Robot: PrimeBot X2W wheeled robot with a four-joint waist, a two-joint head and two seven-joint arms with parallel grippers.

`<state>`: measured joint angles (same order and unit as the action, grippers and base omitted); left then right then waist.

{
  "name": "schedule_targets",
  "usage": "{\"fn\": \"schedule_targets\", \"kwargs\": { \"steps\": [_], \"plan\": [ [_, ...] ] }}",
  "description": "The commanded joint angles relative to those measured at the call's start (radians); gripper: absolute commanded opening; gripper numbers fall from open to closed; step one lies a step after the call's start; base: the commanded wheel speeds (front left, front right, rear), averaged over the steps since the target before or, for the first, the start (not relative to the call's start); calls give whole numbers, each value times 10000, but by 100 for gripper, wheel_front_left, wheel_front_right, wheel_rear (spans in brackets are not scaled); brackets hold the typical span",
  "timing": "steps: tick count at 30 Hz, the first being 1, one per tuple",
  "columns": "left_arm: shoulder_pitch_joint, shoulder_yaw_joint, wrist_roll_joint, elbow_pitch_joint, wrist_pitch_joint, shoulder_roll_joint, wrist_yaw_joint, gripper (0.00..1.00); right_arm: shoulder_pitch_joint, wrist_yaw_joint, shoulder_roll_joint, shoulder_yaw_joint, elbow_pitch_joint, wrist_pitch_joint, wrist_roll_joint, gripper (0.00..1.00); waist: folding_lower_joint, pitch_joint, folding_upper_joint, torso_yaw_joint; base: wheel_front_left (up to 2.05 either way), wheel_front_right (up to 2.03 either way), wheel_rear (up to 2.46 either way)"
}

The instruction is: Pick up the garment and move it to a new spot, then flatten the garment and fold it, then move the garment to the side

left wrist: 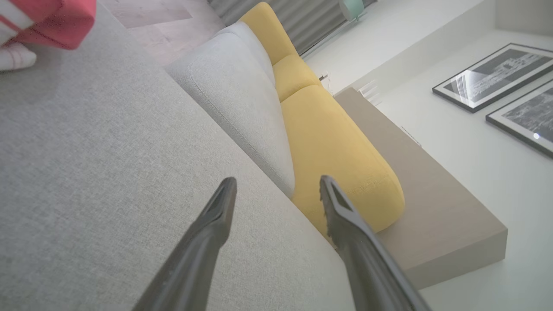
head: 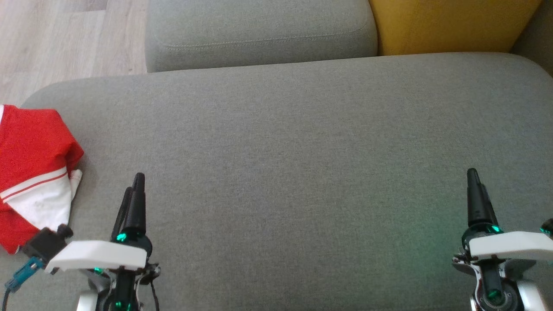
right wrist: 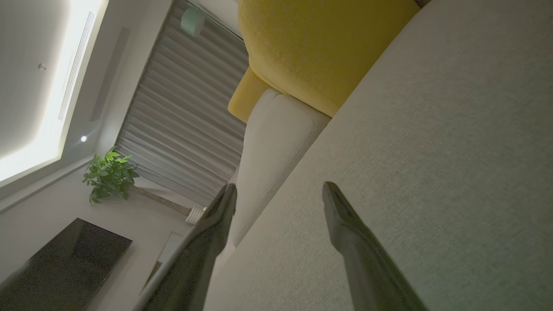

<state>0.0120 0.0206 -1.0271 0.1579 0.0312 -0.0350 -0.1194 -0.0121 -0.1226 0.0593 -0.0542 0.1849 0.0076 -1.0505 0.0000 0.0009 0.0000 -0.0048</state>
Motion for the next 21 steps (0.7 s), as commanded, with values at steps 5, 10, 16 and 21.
{"fn": "schedule_targets", "kwargs": {
  "steps": [5, 10, 16, 21],
  "plan": [
    [568, 86, 1150, -685, 230, -321, 54, 100, -388, -36, 256, 191, -520, -204, 1040, 100, 0, 1, 0, 1, 0, 0, 0],
    [522, 317, 1995, -898, 376, -443, 197, 100, -344, -39, 255, 309, -592, -330, 1750, 100, 0, -15, 0, -8, 0, 0, 0],
    [462, 585, 2780, -1029, 523, -607, 364, 100, -324, -42, 290, 459, -599, -438, 2468, 100, 0, -34, 0, -23, 0, 0, 0],
    [366, 827, 3524, -960, 698, -783, 559, 100, -288, -46, 283, 592, -569, -564, 3334, 100, 0, -49, 0, -26, 0, 0, 0]
  ]
}}
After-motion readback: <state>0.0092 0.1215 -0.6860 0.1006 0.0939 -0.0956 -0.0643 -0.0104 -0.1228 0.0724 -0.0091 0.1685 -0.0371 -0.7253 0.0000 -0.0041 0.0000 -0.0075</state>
